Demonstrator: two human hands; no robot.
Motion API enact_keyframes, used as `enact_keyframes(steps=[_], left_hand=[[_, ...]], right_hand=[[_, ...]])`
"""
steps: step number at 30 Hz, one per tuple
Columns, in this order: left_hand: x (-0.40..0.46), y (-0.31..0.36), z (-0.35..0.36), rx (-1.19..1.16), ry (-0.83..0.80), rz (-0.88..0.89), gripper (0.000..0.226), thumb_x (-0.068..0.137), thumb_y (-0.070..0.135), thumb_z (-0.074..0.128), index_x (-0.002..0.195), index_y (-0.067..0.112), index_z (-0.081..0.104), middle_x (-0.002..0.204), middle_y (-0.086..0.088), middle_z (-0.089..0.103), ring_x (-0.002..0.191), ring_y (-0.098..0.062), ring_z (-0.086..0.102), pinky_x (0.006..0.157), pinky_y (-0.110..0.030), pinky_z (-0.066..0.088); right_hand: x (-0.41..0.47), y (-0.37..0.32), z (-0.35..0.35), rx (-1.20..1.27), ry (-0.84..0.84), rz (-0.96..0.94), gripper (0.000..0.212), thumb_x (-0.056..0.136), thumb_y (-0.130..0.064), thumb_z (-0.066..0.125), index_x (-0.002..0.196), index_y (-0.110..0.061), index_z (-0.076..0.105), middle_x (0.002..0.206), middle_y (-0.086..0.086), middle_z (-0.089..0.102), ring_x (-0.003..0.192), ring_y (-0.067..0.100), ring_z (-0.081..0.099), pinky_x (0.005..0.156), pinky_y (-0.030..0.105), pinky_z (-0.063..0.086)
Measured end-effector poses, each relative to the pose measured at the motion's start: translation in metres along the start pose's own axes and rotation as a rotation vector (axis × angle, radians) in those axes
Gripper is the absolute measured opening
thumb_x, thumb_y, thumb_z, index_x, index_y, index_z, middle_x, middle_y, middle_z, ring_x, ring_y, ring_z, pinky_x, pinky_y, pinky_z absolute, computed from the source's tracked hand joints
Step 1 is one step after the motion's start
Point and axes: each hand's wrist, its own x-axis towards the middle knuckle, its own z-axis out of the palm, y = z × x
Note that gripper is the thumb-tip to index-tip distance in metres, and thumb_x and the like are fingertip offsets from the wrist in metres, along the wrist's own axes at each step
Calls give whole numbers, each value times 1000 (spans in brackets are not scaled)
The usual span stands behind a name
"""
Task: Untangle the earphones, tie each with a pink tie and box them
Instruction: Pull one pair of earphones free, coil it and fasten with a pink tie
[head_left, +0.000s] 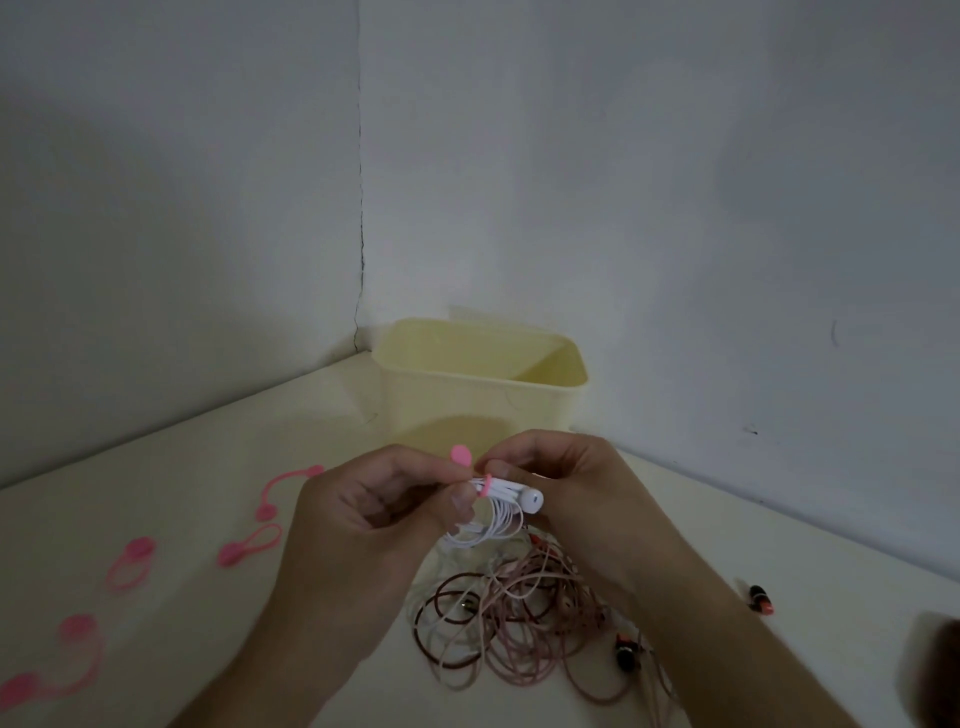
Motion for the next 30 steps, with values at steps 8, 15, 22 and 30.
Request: enact_keyframes(steps=[8, 15, 22, 30], left_hand=[[2, 1, -1, 24, 77, -18, 17, 74, 3, 82, 84, 17, 83, 91, -5, 82, 86, -21, 80, 74, -20, 59], [3, 0, -3, 86, 121, -19, 18, 78, 3, 82, 85, 20, 82, 88, -3, 82, 86, -23, 80, 78, -24, 61], [5, -4, -5, 182, 189, 24, 28, 81, 0, 82, 83, 28, 82, 83, 2, 82, 81, -20, 79, 79, -33, 62], [4, -5, -3, 124, 161, 15, 20, 81, -7, 80, 83, 13, 81, 80, -2, 81, 77, -18, 80, 72, -19, 60]], right_hand=[[-6, -1, 13, 67, 27, 52, 23, 89, 11, 70, 84, -9, 80, 84, 22, 79, 66, 27, 71, 58, 29, 58], [-8, 0, 14, 76, -65, 17, 17, 89, 11, 72, 97, 1, 82, 77, 17, 78, 61, 17, 71, 62, 25, 59], [-3, 0, 7, 307, -313, 81, 47, 70, -1, 55, 110, -1, 79, 108, 25, 76, 98, 37, 74, 79, 37, 59], [-5, 4, 17, 119, -97, 28, 23, 87, -15, 75, 110, -10, 77, 103, 16, 76, 92, 23, 70, 74, 36, 57]])
